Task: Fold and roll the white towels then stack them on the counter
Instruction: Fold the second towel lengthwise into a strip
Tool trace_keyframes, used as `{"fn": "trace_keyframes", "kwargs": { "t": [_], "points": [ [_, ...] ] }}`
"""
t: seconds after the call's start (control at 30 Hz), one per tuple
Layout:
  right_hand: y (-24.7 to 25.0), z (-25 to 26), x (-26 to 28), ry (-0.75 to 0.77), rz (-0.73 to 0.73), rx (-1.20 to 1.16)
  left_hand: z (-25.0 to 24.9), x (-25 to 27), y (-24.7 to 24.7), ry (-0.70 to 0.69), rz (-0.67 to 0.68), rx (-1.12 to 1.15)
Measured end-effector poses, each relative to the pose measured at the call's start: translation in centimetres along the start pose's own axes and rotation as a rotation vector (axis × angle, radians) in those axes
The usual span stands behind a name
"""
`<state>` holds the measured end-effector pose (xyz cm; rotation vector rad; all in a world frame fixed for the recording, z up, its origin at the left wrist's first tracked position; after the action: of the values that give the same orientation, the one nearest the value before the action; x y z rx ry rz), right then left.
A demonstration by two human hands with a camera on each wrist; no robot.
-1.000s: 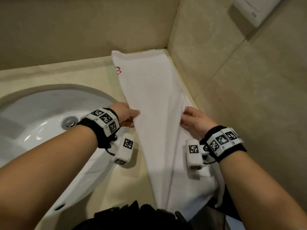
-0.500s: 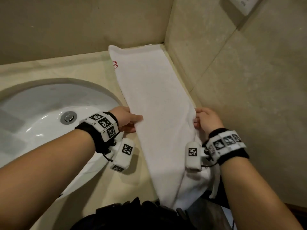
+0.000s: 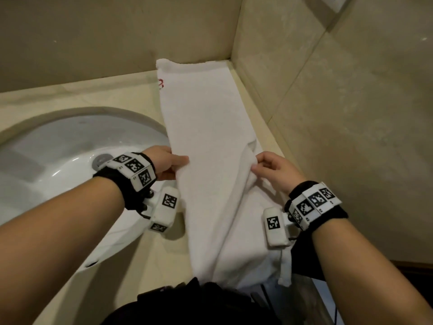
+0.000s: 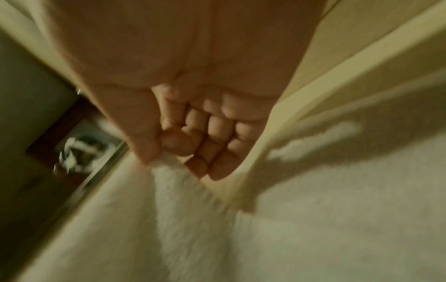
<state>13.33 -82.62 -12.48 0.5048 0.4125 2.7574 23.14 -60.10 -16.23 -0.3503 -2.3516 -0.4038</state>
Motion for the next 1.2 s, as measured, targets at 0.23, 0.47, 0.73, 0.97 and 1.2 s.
{"fn": "trace_keyframes", "kwargs": {
  "t": [0.23, 0.47, 0.73, 0.97, 1.2],
  "points": [
    [5.6, -4.1, 2.2, -0.235, -0.422, 0.28, 2.7, 2.0, -0.6, 0.052, 0.024, 0.074],
    [2.4, -5.8, 4.9, -0.126, 0.026, -0.103, 5.5, 4.9, -2.9, 0.127, 0.098, 0.032],
    [4.4, -4.7, 6.2, -0.014, -0.226, 0.144, 7.8, 7.7, -4.4, 0.099, 0.089, 0.011],
    [8.3, -7.5, 9.1, -0.152, -0.371, 0.578, 8.0, 8.6, -4.3, 0.109, 0.036, 0.047],
    [8.9, -8.0, 9.4, -0.155, -0.495, 0.522, 7.9, 9.1, -3.6, 0.079, -0.015, -0.008]
  ]
}}
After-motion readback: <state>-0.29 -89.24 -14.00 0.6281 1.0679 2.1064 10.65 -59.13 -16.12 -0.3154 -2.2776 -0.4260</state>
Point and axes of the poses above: each hand's wrist, its own x-axis away from the middle knuckle, its own y-axis out of the back of the hand, z = x × y, the point moved 9 cm from there along -x, towards the middle knuckle, and after that the axes turned 9 degrees about -z, right-handed, at the moved point
